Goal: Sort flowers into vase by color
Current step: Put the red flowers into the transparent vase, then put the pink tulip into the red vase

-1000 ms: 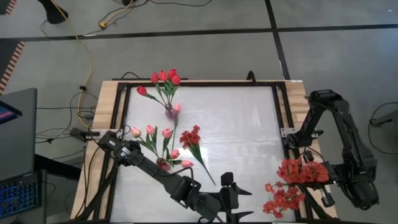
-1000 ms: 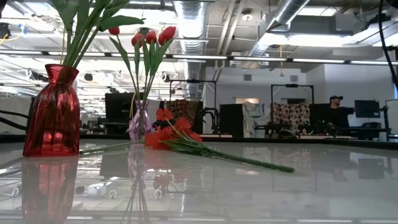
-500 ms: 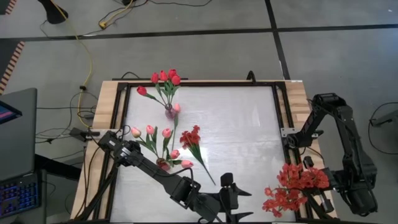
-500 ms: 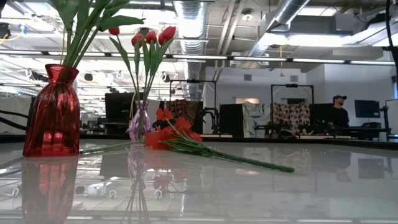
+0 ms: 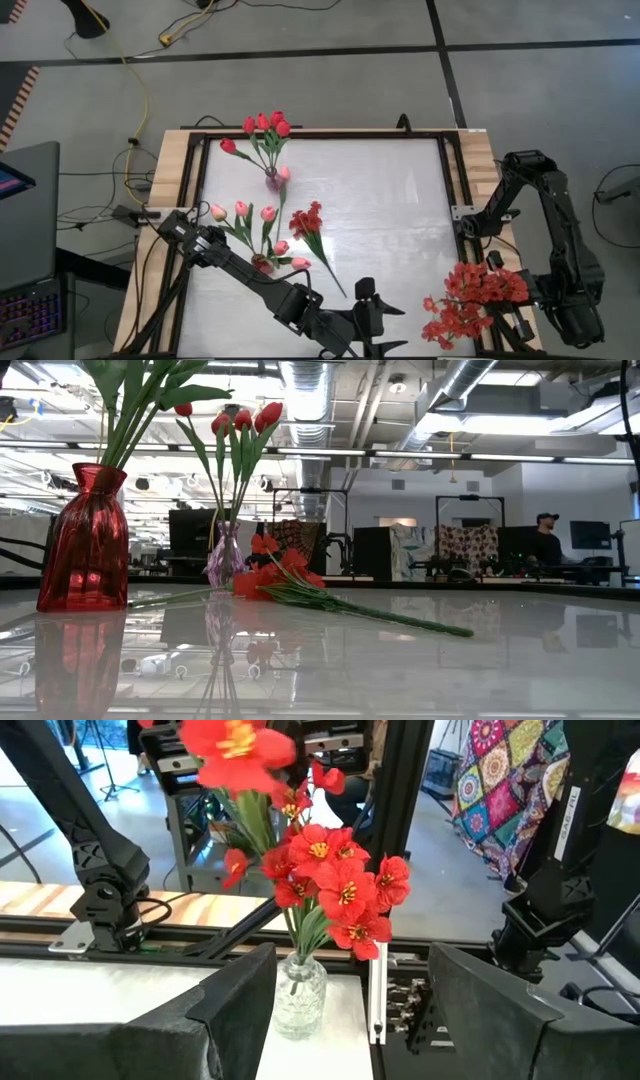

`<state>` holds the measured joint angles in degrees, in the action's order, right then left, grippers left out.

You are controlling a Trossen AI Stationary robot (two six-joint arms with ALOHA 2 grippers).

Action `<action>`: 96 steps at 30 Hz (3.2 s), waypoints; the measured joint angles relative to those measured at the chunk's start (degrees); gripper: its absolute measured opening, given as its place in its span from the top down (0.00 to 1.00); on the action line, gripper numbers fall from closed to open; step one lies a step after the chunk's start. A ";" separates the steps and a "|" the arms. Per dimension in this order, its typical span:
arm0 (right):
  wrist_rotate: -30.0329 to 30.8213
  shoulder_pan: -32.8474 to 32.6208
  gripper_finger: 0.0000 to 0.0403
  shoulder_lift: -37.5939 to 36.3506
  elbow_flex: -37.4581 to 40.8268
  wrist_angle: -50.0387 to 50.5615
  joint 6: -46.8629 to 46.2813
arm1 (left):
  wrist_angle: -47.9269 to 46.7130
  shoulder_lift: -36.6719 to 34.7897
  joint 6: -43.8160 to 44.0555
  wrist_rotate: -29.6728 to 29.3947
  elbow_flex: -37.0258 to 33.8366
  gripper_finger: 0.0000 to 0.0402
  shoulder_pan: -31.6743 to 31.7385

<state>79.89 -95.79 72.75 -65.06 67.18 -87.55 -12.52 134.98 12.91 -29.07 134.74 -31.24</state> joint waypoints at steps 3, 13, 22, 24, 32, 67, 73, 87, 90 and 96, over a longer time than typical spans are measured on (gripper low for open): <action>-0.30 0.00 0.92 0.30 0.00 -0.04 0.36 | -0.01 0.00 -0.04 0.23 0.00 0.38 -0.02; -1.16 -0.22 0.92 4.74 -0.02 -0.34 -0.05 | -0.15 0.00 -0.57 0.37 0.00 0.38 -0.35; -6.08 -0.20 0.91 8.21 -0.02 -0.34 -0.95 | -0.15 0.00 -0.59 0.39 0.00 0.38 -0.33; -7.74 -0.22 0.91 8.70 -0.02 -0.36 -0.97 | -0.15 0.00 -0.61 0.39 0.00 0.38 -0.35; -9.55 -0.24 0.87 7.65 -0.05 -2.80 0.86 | -0.10 0.00 -0.91 0.39 0.00 0.38 -0.33; -42.07 1.49 0.30 -8.92 -0.11 -2.75 -9.57 | -2.83 -0.68 -3.12 0.44 -0.02 0.38 -0.53; -52.15 3.58 0.30 -14.13 -0.11 -2.55 -16.78 | -5.44 -4.14 -2.78 0.54 0.17 0.38 -0.90; -50.31 5.57 0.30 -24.21 -0.13 8.99 -25.61 | -5.74 -10.77 -2.69 8.32 0.15 0.38 -2.65; -45.07 5.60 0.30 -25.92 -0.13 9.99 -25.92 | -5.79 -13.18 -2.65 8.44 0.15 0.38 -2.95; -42.46 8.21 0.30 -29.13 -0.13 11.14 -24.69 | -8.10 -19.04 -0.94 7.71 0.24 0.38 -2.82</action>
<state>37.43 -87.57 43.62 -65.19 78.32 -112.24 -20.62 115.94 11.96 -21.37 134.98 -34.06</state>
